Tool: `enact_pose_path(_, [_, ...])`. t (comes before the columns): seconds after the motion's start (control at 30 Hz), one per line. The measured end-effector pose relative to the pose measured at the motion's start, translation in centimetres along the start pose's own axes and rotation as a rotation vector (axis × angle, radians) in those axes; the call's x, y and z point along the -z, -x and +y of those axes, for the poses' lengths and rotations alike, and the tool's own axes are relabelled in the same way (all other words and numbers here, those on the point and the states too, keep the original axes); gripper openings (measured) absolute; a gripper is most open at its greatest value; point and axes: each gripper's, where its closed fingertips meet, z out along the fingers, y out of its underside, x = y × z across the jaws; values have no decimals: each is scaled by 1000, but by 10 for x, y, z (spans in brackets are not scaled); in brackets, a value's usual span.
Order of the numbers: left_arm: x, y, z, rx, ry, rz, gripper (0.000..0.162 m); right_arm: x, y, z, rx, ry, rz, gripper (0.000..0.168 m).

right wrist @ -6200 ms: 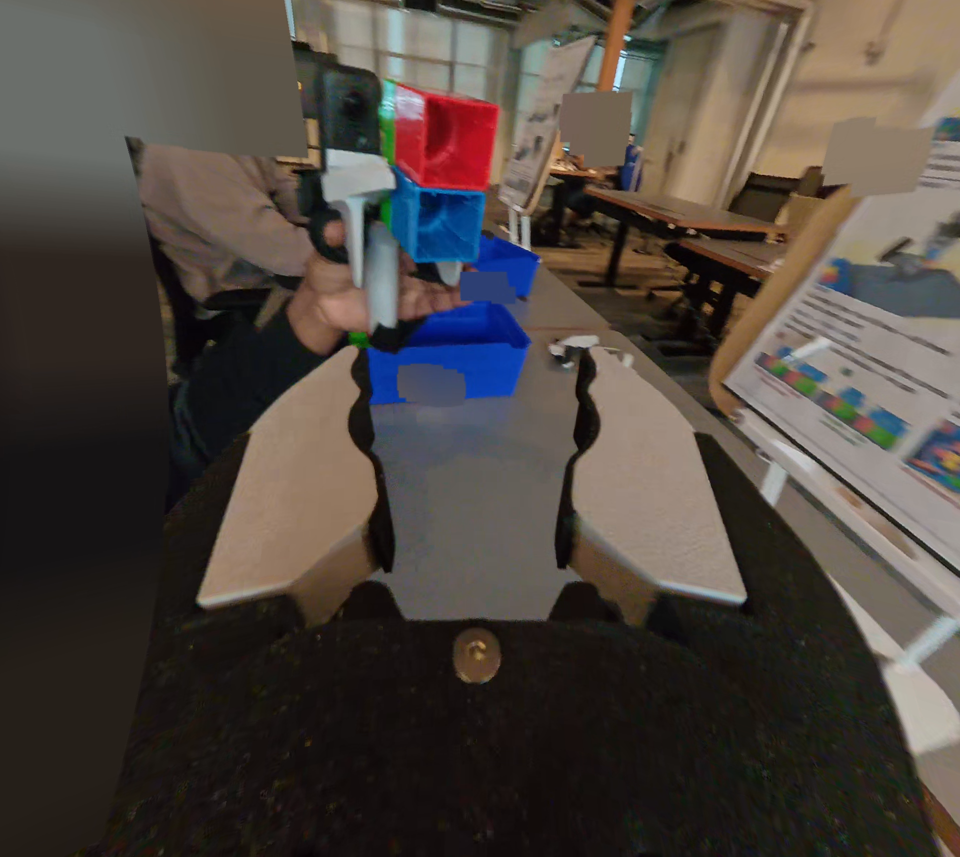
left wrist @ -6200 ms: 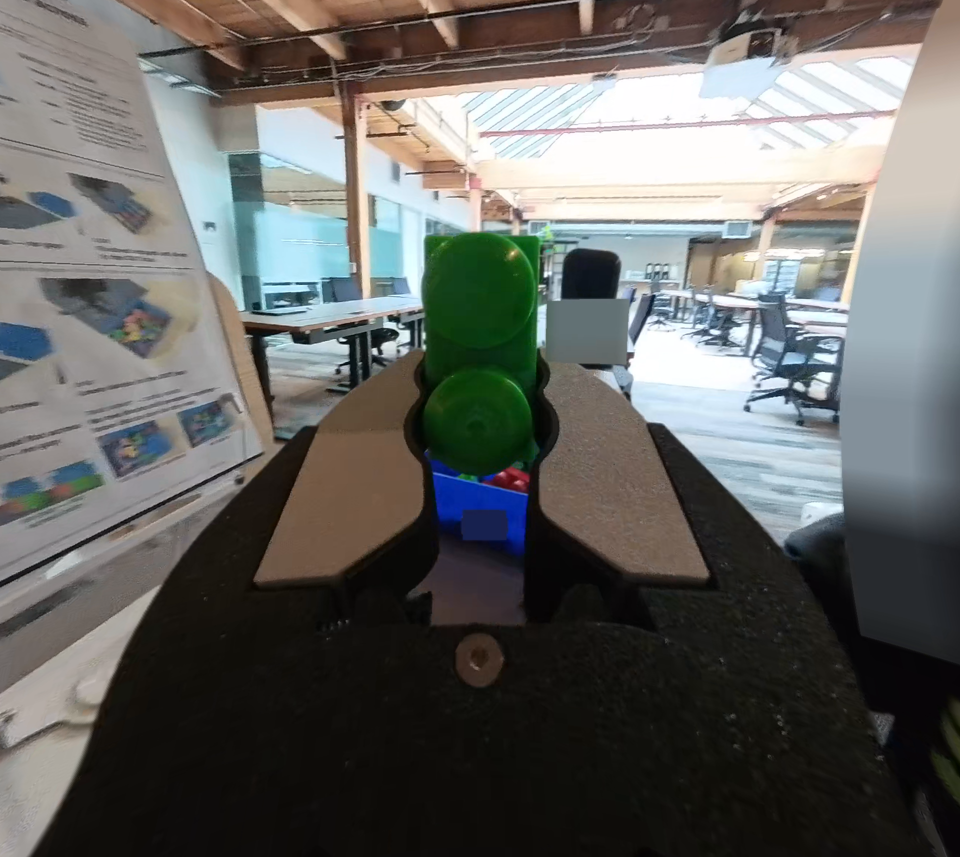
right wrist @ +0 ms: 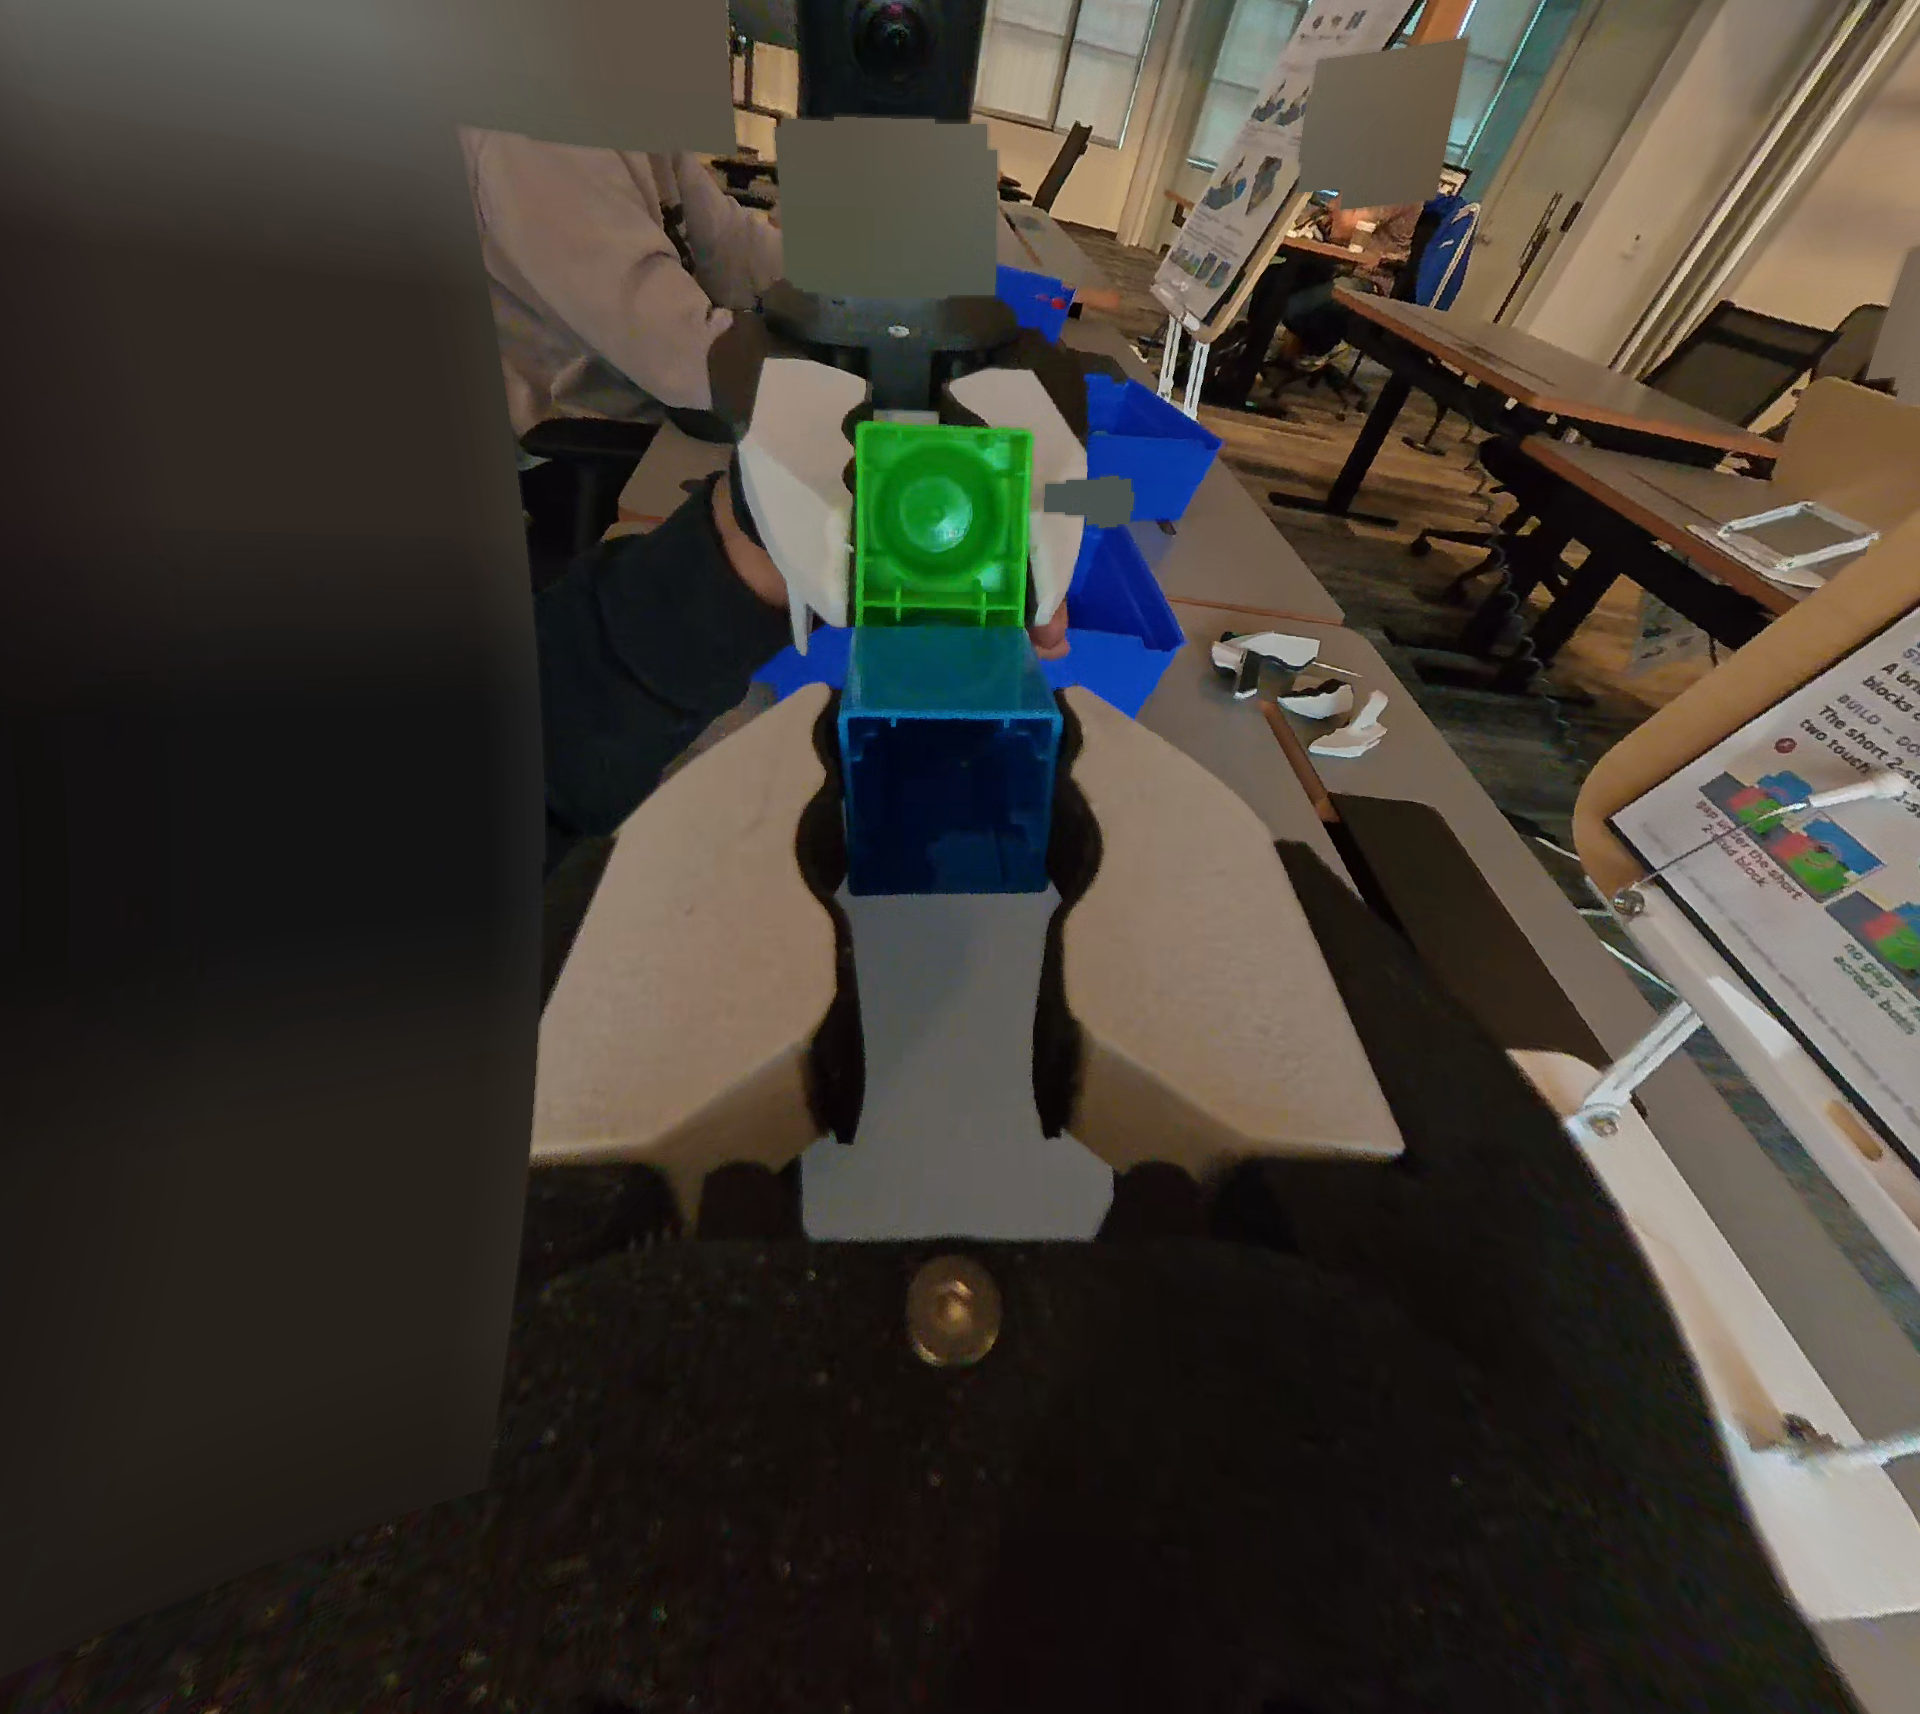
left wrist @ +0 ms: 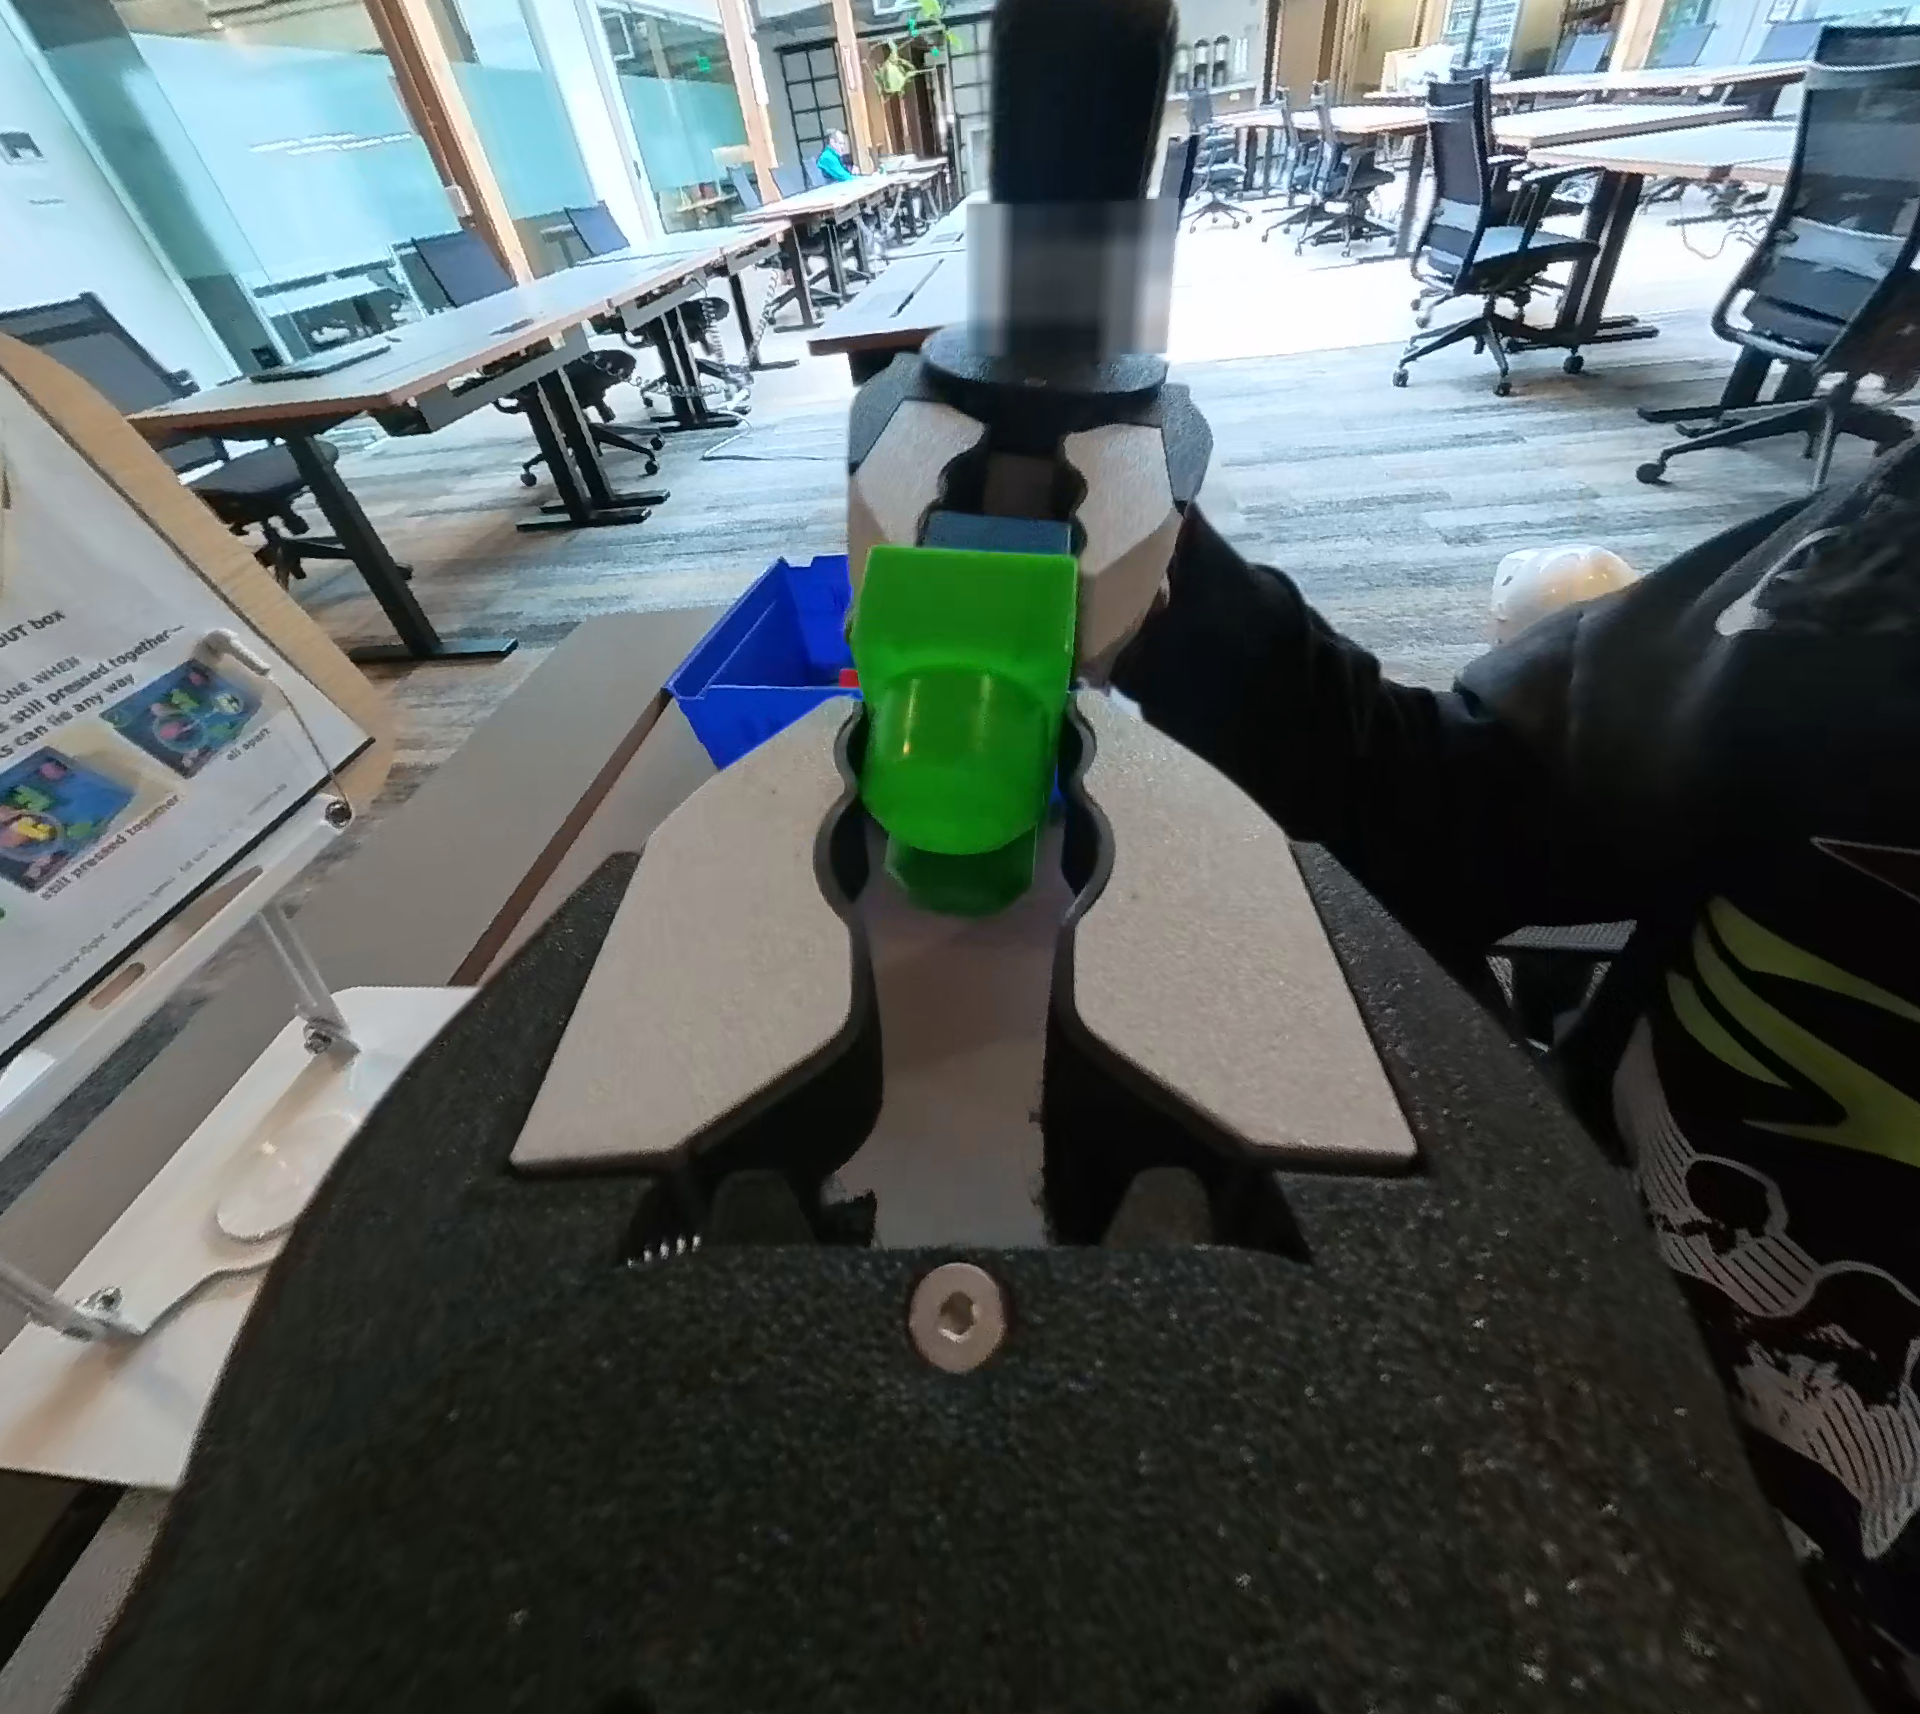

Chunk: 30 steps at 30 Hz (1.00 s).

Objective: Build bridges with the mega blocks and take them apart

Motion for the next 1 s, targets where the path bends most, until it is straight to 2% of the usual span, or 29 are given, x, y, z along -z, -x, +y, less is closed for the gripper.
enact_pose_path(0.07, [16, 11, -4, 18, -30, -49, 34, 20, -11, -3, -8, -24, 54, 35])
enact_pose_path(0.13, [47, 26, -13, 39, -95, -127, 34, 57, -29, -3, -24, -40, 157, 35])
enact_pose_path(0.23, [84, 38, -22, 23, -157, -231, 34, 128, -66, 18, -24, 70, 487, 35])
enact_pose_path(0.33, [98, 37, -29, 7, -186, -261, 34, 199, -85, 47, -92, 170, 746, 35])
enact_pose_path(0.47, [100, 35, -32, -4, -193, -270, 34, 285, -103, 113, -285, 381, 1068, 36])
enact_pose_path(0.6, [96, 38, -29, -5, -182, -272, 34, 348, -117, 195, -504, 614, 1309, 36])
enact_pose_path(0.73, [90, 39, -26, -9, -170, -267, 34, 359, -121, 253, -625, 735, 1308, 36])
enact_pose_path(1.0, [80, 39, -21, -15, -139, -252, 34, 360, -126, 281, -627, 834, 1300, 38])
